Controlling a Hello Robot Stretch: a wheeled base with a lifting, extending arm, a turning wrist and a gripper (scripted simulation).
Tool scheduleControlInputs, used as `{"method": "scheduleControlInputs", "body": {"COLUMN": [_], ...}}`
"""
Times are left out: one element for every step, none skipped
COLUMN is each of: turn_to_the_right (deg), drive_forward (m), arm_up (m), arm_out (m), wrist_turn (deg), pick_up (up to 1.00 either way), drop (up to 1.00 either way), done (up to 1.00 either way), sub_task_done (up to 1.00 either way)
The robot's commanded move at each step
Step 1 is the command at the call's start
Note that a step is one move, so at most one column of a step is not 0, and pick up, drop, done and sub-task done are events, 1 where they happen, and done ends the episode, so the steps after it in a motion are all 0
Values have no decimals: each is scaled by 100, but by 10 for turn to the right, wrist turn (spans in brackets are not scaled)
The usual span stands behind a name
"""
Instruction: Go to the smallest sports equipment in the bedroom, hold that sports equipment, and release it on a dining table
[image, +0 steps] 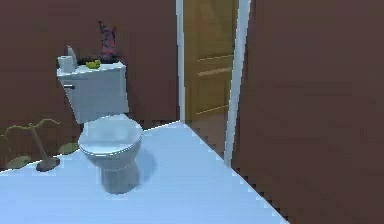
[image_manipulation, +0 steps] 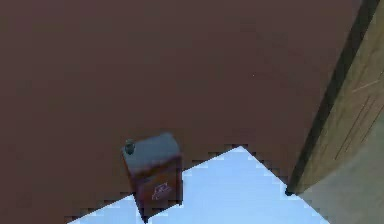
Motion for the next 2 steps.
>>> {"method": "scheduleControlInputs", "body": {"turn_to_the_right": [0, 0], "drive_forward": [100, 50], "arm_up": [0, 0], "arm_out": [0, 0], "wrist_turn": [0, 0], "pick_up": [0, 0], "drop": [0, 0], "done": [0, 0], "sub_task_done": [0, 0]}}
